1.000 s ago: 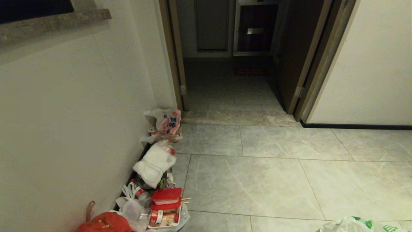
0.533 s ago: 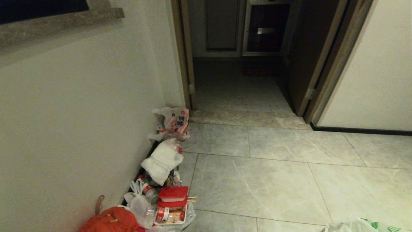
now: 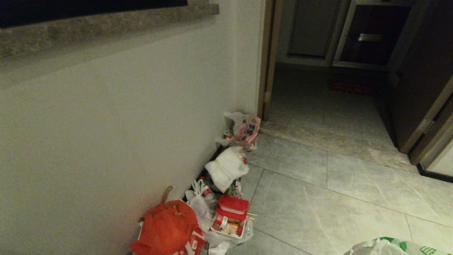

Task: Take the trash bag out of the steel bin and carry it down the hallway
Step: Put the trash bag at the door

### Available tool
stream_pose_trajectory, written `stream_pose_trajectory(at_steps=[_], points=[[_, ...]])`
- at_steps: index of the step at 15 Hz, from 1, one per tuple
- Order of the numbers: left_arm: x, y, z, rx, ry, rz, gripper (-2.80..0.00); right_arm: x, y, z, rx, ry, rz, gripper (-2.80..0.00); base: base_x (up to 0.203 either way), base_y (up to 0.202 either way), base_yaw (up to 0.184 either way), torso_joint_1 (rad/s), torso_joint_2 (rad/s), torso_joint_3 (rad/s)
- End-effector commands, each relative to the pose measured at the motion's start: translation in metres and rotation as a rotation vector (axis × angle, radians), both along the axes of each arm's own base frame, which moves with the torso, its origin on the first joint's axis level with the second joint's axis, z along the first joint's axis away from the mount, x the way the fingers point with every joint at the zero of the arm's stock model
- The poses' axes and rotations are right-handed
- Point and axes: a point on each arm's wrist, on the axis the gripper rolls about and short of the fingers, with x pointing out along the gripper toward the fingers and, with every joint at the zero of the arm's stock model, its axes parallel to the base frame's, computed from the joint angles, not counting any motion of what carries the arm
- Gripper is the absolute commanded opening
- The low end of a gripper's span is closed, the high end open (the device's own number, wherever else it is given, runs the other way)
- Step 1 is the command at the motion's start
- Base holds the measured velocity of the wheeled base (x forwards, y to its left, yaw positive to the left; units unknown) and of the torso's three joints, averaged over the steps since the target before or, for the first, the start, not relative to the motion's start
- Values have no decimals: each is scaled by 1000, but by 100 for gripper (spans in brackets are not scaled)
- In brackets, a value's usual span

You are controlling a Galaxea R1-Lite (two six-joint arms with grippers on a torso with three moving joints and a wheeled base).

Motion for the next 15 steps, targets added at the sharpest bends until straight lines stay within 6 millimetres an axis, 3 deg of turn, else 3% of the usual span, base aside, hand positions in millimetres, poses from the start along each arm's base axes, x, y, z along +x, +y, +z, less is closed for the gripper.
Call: stream_pose_trajectory(at_steps=[1,15], points=[[0,0,0,-1,2,1,-280,0,0,-1,0,1,0,-280,-1,-8,172,0,5,-2],[0,0,0,-1,2,1,-280,0,0,-1,0,1,0,-280,1,-8,173,3,3,3]])
